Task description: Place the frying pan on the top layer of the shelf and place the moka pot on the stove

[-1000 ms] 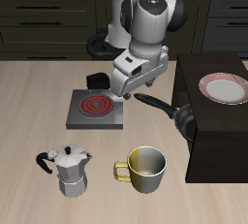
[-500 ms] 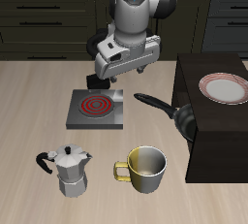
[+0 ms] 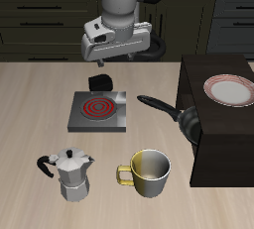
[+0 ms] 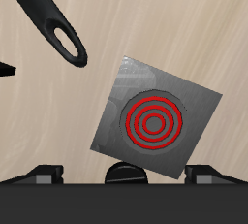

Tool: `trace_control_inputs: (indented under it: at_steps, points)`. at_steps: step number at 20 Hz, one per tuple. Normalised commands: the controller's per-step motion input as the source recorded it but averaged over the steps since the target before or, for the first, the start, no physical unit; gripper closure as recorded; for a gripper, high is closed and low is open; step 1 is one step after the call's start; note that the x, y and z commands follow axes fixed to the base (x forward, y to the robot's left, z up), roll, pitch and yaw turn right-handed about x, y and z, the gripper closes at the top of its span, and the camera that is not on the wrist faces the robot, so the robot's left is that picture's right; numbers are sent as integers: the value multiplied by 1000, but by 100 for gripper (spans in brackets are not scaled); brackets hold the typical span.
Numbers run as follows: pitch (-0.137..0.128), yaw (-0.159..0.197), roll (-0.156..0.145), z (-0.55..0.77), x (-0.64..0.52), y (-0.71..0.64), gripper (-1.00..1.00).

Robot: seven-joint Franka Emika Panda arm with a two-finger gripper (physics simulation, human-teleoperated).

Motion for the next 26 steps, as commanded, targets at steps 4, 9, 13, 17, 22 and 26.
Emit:
trace_control_inputs:
  at_steps: [4,9,13,17,22,26]
  points:
    - [-49,-89,-138,-70,-98,-264,-100]
    - [-89,-16,6,-224,-261,-21,-100]
    - [-101,10,8,-530,-137,-56,-100]
    - [-13,-146,82,-247,-93,-100,-100]
    - [18,-260,29,56,24,-499,-100]
    - [-9,-171,14,101,-46,-342,-100]
